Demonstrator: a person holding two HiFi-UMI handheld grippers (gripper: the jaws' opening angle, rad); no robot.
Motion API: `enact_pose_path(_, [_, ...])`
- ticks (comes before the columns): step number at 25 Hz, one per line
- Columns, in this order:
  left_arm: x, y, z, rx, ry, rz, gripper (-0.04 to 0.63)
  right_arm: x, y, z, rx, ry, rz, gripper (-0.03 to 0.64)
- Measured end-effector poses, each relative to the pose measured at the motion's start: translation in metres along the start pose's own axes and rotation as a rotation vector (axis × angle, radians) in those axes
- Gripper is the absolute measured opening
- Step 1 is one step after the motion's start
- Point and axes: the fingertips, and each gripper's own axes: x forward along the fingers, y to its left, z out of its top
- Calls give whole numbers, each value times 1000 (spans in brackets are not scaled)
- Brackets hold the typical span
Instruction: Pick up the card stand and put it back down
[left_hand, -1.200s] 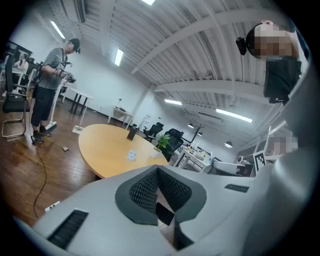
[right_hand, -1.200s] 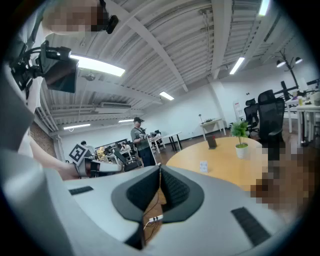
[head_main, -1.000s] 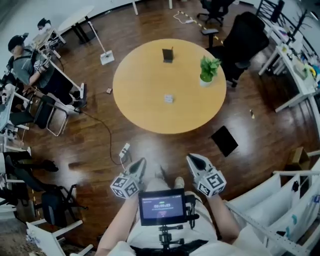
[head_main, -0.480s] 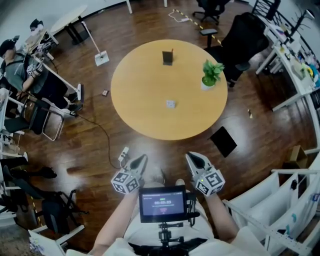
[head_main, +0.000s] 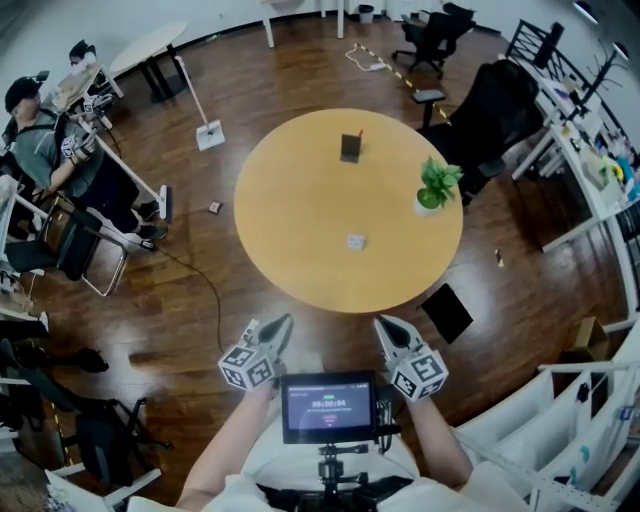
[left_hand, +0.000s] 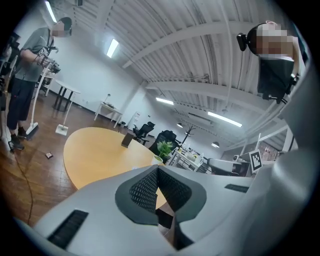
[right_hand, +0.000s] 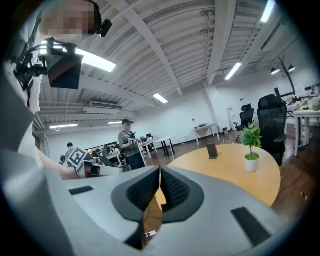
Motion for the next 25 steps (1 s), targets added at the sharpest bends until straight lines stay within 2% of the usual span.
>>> enact_pose_path(11, [15,27,31,7,-11,-77,0,43,15,13,-14,-42,-35,12])
enact_pose_path(15, [24,17,20,-14,16,-117,0,40,13,13,-2,-51,-49,12])
enact_pose_path(19, [32,2,10,6,53,-156,0,42,10,16,4,-50,-54,12])
enact_pose_path(25, [41,-6,3,17,68,-141,0,48,-1,11,14,-36,-17,12])
